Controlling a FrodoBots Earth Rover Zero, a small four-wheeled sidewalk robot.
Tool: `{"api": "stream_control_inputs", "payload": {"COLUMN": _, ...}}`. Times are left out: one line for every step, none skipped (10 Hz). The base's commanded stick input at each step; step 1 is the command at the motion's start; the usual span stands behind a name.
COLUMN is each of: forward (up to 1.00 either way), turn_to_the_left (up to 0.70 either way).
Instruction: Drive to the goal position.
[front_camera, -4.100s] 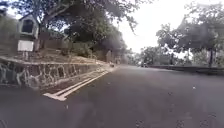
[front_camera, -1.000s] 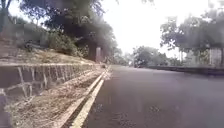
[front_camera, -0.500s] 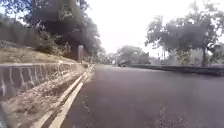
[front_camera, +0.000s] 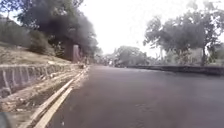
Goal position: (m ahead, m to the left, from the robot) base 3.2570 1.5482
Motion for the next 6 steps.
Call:
{"api": "stream_control_inputs", "payload": {"forward": 1.00, "turn_to_the_left": 0.00}}
{"api": "stream_control_inputs", "payload": {"forward": 1.00, "turn_to_the_left": 0.00}}
{"api": "stream_control_inputs", "payload": {"forward": 1.00, "turn_to_the_left": 0.03}}
{"api": "stream_control_inputs", "payload": {"forward": 1.00, "turn_to_the_left": 0.21}}
{"api": "stream_control_inputs", "payload": {"forward": 1.00, "turn_to_the_left": 0.39}}
{"api": "stream_control_inputs", "payload": {"forward": 1.00, "turn_to_the_left": 0.40}}
